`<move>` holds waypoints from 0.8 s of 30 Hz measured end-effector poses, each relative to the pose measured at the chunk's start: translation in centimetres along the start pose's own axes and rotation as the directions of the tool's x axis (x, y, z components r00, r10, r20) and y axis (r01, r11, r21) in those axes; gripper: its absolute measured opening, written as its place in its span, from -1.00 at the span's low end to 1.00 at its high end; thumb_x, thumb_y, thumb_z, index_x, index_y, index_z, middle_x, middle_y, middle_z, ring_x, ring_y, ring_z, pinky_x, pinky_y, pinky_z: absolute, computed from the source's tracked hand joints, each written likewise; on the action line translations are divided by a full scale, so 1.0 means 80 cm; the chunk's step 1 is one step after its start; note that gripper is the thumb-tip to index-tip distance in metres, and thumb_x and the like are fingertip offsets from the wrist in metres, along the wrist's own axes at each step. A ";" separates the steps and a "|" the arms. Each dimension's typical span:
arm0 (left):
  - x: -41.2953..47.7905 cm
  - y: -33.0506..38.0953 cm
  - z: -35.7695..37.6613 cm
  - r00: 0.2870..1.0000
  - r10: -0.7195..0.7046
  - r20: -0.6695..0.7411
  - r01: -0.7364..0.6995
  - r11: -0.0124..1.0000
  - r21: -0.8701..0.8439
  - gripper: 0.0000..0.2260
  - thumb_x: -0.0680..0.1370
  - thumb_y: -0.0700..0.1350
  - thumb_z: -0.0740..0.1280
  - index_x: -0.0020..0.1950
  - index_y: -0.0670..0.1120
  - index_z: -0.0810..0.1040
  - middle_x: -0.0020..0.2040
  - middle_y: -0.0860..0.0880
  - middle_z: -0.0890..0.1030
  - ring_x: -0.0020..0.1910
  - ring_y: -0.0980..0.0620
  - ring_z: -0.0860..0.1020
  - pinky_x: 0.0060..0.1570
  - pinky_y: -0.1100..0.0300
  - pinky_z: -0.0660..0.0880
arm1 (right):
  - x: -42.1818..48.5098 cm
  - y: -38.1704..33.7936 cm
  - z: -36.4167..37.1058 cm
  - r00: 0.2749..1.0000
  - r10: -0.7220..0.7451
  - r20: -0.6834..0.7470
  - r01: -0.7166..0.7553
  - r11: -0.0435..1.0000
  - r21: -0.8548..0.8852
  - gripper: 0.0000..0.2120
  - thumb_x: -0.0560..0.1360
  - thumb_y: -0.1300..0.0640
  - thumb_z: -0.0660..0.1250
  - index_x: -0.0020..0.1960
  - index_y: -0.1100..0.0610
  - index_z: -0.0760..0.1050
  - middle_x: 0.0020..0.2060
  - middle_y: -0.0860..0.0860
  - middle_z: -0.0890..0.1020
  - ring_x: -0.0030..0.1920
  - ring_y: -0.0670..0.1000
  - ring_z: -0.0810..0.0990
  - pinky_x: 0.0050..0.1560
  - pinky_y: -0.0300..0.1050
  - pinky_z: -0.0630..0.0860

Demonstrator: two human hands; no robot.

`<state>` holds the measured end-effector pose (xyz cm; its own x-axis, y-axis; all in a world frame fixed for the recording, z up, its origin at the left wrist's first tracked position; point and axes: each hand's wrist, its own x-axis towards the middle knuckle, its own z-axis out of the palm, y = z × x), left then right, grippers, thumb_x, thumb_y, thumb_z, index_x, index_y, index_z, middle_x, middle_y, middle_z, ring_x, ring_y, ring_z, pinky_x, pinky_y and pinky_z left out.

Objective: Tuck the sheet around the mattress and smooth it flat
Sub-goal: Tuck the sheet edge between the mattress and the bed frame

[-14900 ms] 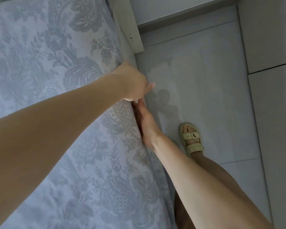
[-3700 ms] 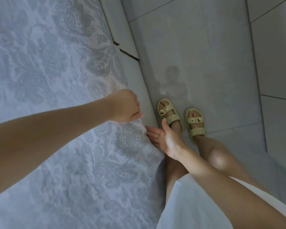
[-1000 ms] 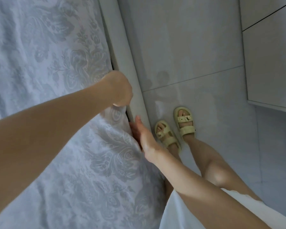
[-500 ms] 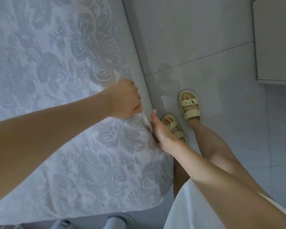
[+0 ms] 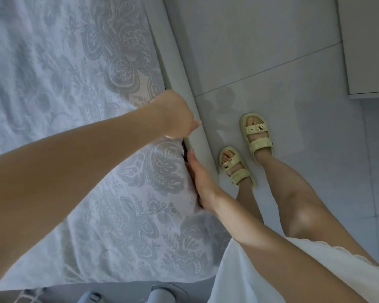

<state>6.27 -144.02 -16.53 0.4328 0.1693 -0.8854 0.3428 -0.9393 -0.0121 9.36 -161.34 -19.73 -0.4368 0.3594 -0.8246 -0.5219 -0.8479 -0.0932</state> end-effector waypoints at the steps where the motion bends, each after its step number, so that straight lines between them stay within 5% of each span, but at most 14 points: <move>1: -0.003 -0.004 0.002 0.998 0.006 -0.062 -0.010 0.998 -0.066 -0.44 0.65 0.09 -0.19 -0.11 -0.11 0.54 -0.23 -0.09 0.55 -0.10 -0.12 0.53 0.08 0.04 0.39 | 0.005 0.001 -0.002 1.000 0.013 0.019 -0.012 1.000 -0.023 -0.41 0.52 -0.38 -0.04 0.26 -0.07 0.51 0.17 0.01 0.62 0.20 0.00 0.57 0.30 -0.03 0.43; 5: -0.010 -0.019 0.018 0.887 0.012 -0.461 -0.097 0.982 -0.161 -0.37 0.54 0.15 -0.20 -0.20 -0.14 0.58 -0.30 -0.07 0.61 -0.22 -0.11 0.53 0.10 -0.04 0.42 | 0.011 0.023 -0.027 0.993 0.115 0.037 -0.113 0.993 -0.044 -0.40 0.42 -0.48 -0.01 0.25 -0.19 0.48 0.24 -0.03 0.57 0.25 -0.01 0.53 0.36 0.00 0.37; 10: -0.034 0.030 0.036 0.856 0.085 -0.510 -0.176 0.975 -0.134 -0.41 0.54 0.11 -0.13 -0.13 -0.09 0.67 -0.11 -0.04 0.67 0.00 -0.09 0.56 0.33 -0.03 0.26 | -0.014 0.042 -0.061 0.976 0.208 -0.072 -0.214 0.972 -0.092 -0.24 0.49 -0.41 -0.15 0.35 0.09 0.43 0.23 0.06 0.57 0.21 0.03 0.54 0.31 -0.05 0.41; 13: -0.051 0.059 0.048 0.804 -0.044 -0.593 -0.147 0.952 -0.270 -0.53 0.56 0.05 0.00 -0.09 -0.10 0.67 -0.02 -0.05 0.67 0.05 -0.09 0.57 0.34 0.02 0.24 | -0.033 0.038 -0.076 0.974 0.084 -0.210 -0.144 0.946 -0.290 -0.34 0.57 -0.29 -0.19 0.07 0.13 0.53 -0.11 0.05 0.65 -0.09 -0.01 0.61 -0.10 -0.17 0.50; 17: -0.081 0.088 0.060 0.717 -0.312 -0.624 -0.028 0.881 -0.472 -0.64 0.57 -0.01 0.10 -0.03 -0.11 0.67 0.01 -0.05 0.67 0.05 -0.08 0.60 0.31 0.03 0.30 | -0.054 0.023 -0.097 0.942 -0.159 -0.296 -0.013 0.863 -0.505 -0.44 0.58 -0.27 -0.12 0.06 0.09 0.49 -0.01 0.13 0.66 -0.01 0.07 0.62 0.15 0.04 0.48; 19: -0.099 0.103 0.067 0.612 -0.492 -0.619 0.029 0.796 -0.605 -0.72 0.56 -0.06 0.17 -0.03 -0.12 0.66 0.00 -0.07 0.67 0.01 -0.11 0.60 0.19 0.01 0.41 | -0.071 0.002 -0.098 0.930 -0.262 -0.259 0.062 0.804 -0.591 -0.52 0.60 -0.24 -0.06 0.03 0.07 0.49 -0.03 0.12 0.66 -0.02 0.08 0.62 0.18 0.10 0.47; 21: -0.121 0.122 0.076 0.435 -0.711 -0.552 0.101 0.648 -0.755 -0.77 0.55 -0.12 0.22 -0.02 -0.15 0.65 -0.02 -0.09 0.67 -0.02 -0.14 0.61 0.06 0.01 0.46 | -0.088 -0.023 -0.086 0.914 -0.369 -0.167 0.146 0.685 -0.713 -0.59 0.60 -0.21 -0.03 -0.02 0.02 0.47 -0.06 0.06 0.65 -0.02 0.06 0.62 0.18 0.14 0.47; 24: -0.161 0.164 0.095 0.180 -0.955 -0.235 0.184 0.267 -0.946 -0.79 0.57 -0.14 0.22 0.05 -0.17 0.62 0.03 -0.12 0.65 0.04 -0.16 0.55 0.07 0.12 0.38 | -0.105 -0.049 -0.055 0.888 -0.460 0.024 0.256 0.450 -0.856 -0.72 0.61 -0.14 0.04 -0.08 -0.02 0.43 -0.09 -0.02 0.63 -0.01 0.05 0.60 0.18 0.14 0.46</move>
<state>-1.14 -160.81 -8.80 -0.0538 0.9978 -0.0385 0.9600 0.0623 0.2730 18.29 -162.79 -14.87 -0.1651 0.7182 -0.6760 0.2803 -0.6229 -0.7303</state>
